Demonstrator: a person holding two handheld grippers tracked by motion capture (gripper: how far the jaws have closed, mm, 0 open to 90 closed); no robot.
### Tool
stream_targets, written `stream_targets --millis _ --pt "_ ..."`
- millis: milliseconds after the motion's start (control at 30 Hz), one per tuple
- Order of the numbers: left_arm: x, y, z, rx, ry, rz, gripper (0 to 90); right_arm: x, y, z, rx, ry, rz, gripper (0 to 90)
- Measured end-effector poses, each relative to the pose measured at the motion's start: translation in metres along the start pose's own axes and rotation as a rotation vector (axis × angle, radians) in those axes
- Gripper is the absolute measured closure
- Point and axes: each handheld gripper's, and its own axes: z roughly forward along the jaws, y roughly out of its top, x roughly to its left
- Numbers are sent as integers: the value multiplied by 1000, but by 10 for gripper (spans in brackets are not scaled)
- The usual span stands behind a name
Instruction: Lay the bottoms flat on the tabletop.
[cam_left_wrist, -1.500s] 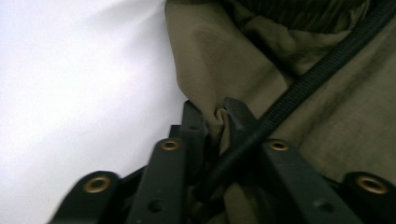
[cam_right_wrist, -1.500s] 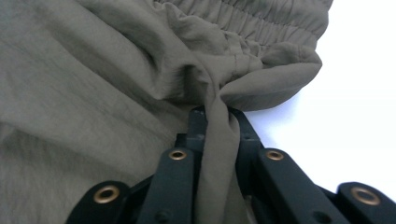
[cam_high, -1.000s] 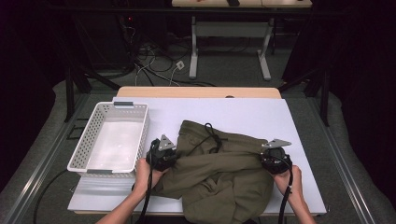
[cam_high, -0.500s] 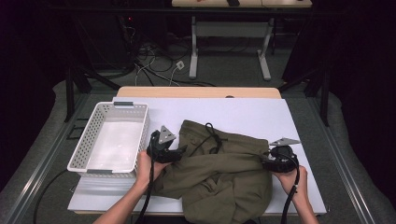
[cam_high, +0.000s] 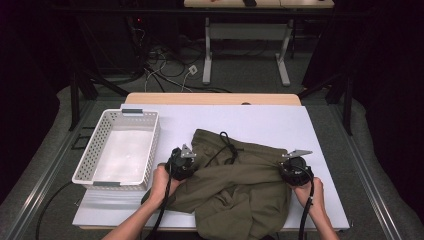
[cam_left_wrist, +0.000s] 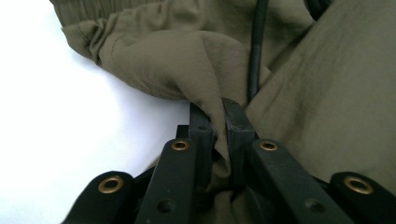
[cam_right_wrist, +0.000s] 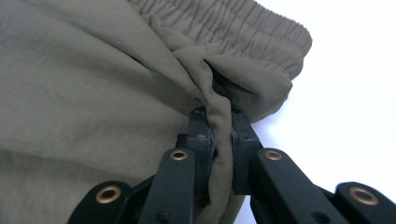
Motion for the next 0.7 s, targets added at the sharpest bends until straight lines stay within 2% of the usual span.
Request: stream_targets --millis 133,233,333,367,400,467,533,567,633,700 --pt "-6 -6 -9 24 -32 -23 857 2 6 4 -51 -34 -41 837" --pt "-12 -11 -16 46 -51 -17 856 2 13 11 -97 -47 -73 837" --pt "-12 -11 -20 53 -59 -17 844 2 18 18 -97 -33 -91 820" --pt "-12 -11 -20 53 -62 -16 822 1 18 19 -93 -23 -86 783" --pt "-11 -10 -21 50 -60 -21 776 0 18 18 -86 -17 -75 734" --pt "-9 -6 -24 12 -29 -25 588 -5 18 10 -73 8 -39 616" --pt "-8 -2 -27 -26 9 -34 491 -8 17 0 -99 4 -19 583" --pt "-7 1 -27 -51 26 -34 463 -8 16 -4 -105 3 -12 595" --pt "-8 5 -23 -66 63 -24 447 -10 13 -10 -112 12 -9 710" --pt "-6 7 -13 -42 58 -6 486 -8 9 -8 -90 14 -16 809"
